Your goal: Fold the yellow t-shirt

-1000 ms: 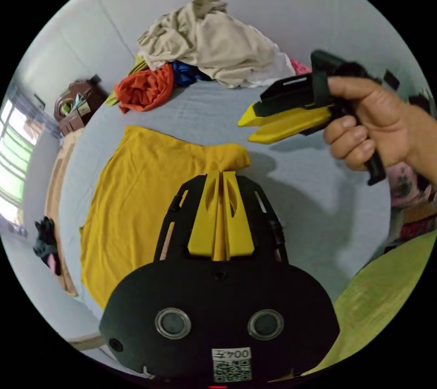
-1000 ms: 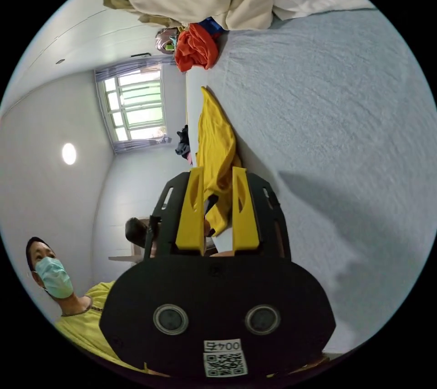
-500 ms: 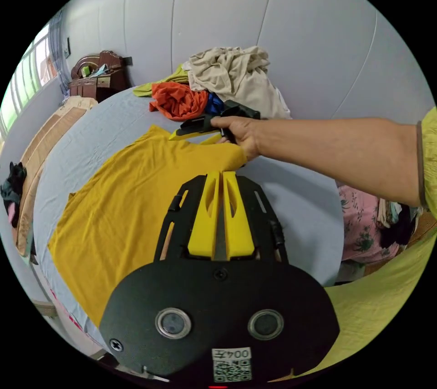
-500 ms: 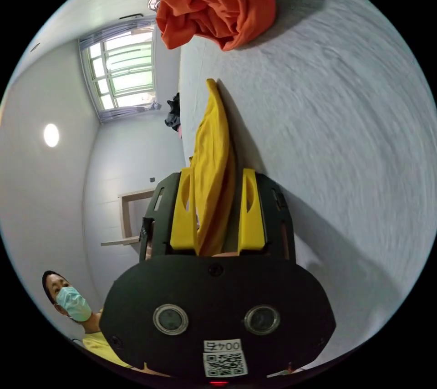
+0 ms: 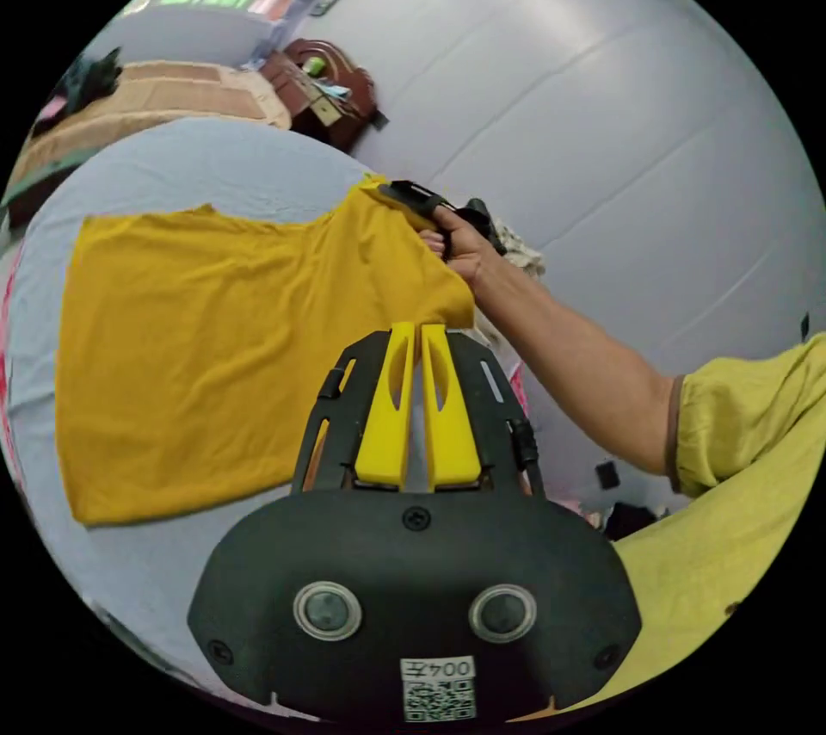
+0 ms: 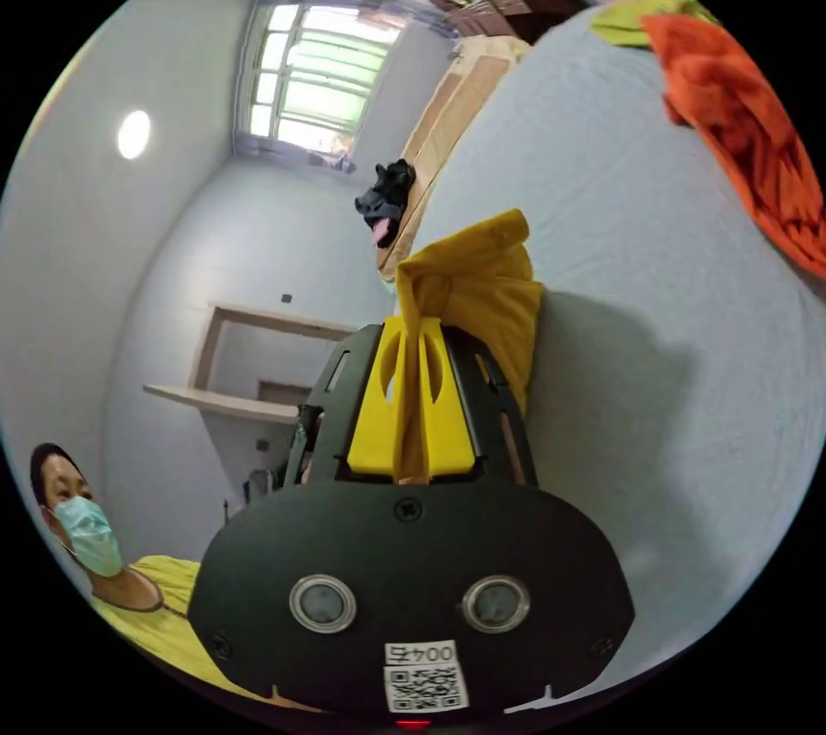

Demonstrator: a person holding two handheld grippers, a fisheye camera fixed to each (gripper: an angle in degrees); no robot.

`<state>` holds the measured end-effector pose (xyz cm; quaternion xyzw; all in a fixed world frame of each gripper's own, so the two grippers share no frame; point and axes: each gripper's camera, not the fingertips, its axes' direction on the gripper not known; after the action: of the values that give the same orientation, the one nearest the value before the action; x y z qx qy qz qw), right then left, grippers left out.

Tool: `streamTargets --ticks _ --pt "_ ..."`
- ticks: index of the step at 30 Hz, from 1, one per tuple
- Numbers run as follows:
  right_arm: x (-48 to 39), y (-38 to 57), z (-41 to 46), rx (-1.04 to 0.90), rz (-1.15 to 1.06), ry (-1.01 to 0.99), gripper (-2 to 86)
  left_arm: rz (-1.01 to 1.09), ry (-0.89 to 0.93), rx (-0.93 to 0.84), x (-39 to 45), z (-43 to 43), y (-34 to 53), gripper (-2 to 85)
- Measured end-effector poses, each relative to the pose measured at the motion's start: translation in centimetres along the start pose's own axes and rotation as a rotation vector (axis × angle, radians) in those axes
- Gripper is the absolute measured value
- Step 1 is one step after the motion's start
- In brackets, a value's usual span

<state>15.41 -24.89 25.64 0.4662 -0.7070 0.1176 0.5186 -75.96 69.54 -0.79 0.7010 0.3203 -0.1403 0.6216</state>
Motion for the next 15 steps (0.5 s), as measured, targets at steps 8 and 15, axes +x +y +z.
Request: streamTargets --ticks 8,15 --pt "-11.7 1.2 16.6 -0.122 -0.181 0.166 1.2 -0.393 0.138 0.219 -13.7 -12.1 5.0 1.0" --pt "-15.0 2.4 28.3 -0.210 -0.216 0.268 1.3 -0.667 0.315 0.373 -24.3 -17.6 9.6 1.0"
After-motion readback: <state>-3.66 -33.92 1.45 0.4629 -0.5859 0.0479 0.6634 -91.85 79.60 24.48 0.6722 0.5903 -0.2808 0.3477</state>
